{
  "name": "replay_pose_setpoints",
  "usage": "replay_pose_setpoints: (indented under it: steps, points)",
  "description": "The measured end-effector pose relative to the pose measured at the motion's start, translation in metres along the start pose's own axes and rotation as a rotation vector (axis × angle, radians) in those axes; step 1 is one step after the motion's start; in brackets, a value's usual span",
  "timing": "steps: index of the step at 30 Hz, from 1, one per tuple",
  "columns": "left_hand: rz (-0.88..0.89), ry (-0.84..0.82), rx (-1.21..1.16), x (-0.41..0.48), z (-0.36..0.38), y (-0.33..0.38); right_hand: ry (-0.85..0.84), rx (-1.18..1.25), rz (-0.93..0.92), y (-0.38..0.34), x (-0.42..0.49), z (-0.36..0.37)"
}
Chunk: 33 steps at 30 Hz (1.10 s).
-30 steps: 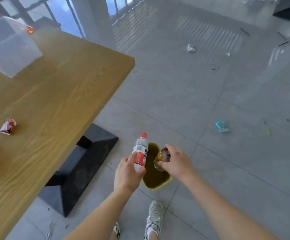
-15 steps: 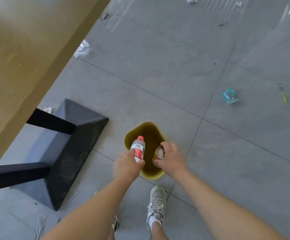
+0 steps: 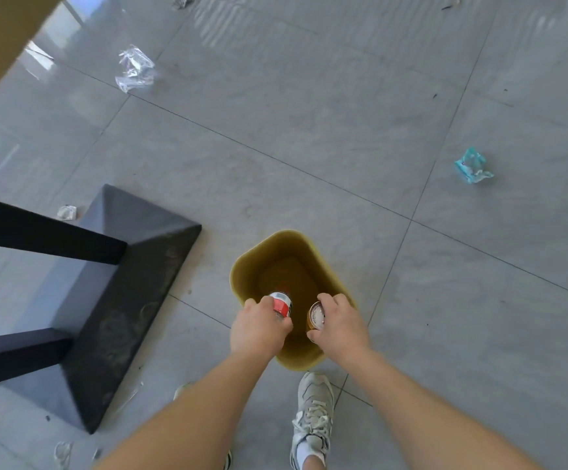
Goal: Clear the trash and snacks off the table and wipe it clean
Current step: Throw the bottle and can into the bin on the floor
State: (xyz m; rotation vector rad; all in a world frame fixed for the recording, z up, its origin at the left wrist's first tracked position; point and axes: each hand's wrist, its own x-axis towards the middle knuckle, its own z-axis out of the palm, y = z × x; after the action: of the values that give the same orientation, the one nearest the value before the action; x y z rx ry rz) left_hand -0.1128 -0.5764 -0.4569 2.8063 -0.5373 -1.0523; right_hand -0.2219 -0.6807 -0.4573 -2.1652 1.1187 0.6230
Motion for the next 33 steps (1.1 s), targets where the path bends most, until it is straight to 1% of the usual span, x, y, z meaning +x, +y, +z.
replay_pose_setpoints:
  steps: [5,9,13,19,24,33]
  points:
    - [0.025,0.011,-0.023,0.002,0.014,-0.005,-0.023,0.058,0.042,0.004,0.005,0.015]
    - [0.087,0.009,-0.015,0.0,0.011,-0.009,-0.03,0.091,0.027,0.011,0.003,0.016]
    - [0.09,0.016,0.02,-0.002,0.003,-0.01,-0.027,0.105,0.043,0.013,0.0,0.013]
    - [0.183,0.073,0.128,-0.002,-0.008,-0.009,0.013,0.117,0.024,0.007,0.0,0.005]
    - [0.268,0.101,0.218,-0.003,-0.016,-0.009,0.037,0.087,-0.026,-0.001,0.002,-0.002]
    - [0.325,0.163,0.264,-0.022,-0.047,-0.003,0.078,-0.031,-0.144,-0.023,-0.013,-0.033]
